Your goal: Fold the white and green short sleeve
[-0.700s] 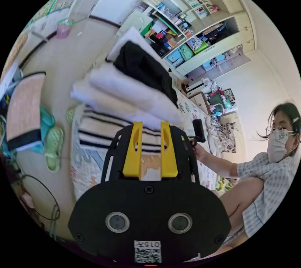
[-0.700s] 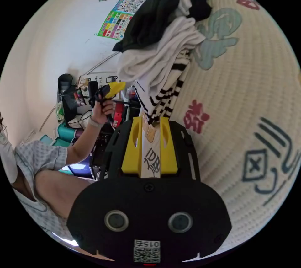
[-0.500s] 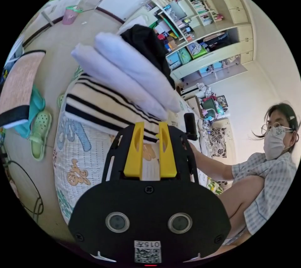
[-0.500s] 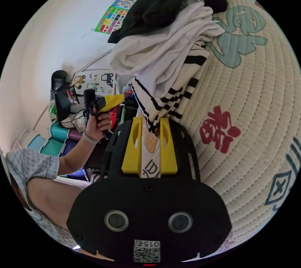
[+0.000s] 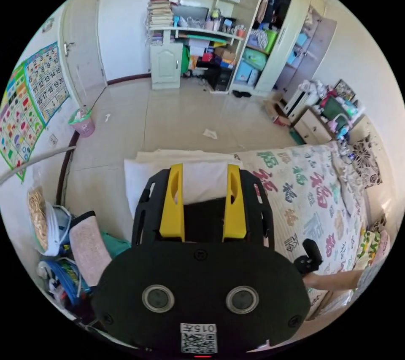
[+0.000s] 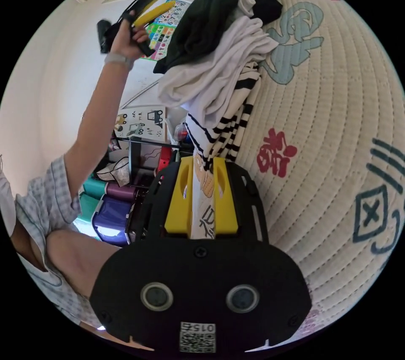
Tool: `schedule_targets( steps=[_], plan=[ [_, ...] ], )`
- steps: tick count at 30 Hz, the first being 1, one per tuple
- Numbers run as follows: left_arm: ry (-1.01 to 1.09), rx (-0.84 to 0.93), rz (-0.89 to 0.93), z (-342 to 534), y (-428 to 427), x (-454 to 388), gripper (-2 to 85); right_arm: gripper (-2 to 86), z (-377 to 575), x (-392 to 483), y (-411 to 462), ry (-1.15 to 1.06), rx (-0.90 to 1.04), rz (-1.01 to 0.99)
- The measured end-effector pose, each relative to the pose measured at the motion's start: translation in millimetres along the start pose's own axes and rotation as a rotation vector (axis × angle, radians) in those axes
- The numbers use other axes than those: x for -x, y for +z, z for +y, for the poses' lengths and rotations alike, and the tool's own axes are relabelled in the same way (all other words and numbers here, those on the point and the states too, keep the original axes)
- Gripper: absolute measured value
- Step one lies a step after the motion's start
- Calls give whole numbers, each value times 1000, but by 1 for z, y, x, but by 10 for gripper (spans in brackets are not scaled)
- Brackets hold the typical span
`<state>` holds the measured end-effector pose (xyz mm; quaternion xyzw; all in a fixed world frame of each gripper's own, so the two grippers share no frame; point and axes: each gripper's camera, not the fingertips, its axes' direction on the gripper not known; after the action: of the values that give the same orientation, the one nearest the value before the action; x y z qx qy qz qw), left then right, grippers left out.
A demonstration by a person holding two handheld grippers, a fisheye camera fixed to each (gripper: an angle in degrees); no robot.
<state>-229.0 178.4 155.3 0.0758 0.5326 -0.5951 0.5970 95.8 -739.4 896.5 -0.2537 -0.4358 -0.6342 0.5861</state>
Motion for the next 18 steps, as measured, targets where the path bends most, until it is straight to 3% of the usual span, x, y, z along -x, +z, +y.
schedule_targets(
  steps=[4,6,11,18],
  plan=[
    [29,331,-145,-31,82,-35,126,75,30,15,-18,3,-27,-32],
    [81,388,-232,-25,100,-54,91,74,45,21,-29,9,-39,-46],
    [195,187,-225,14,64,-95,9,73,97,42,-70,20,-132,-54],
    [362,-103,205,157,-49,-180,-6,128,158,121,-147,-175,-463,87]
  ],
)
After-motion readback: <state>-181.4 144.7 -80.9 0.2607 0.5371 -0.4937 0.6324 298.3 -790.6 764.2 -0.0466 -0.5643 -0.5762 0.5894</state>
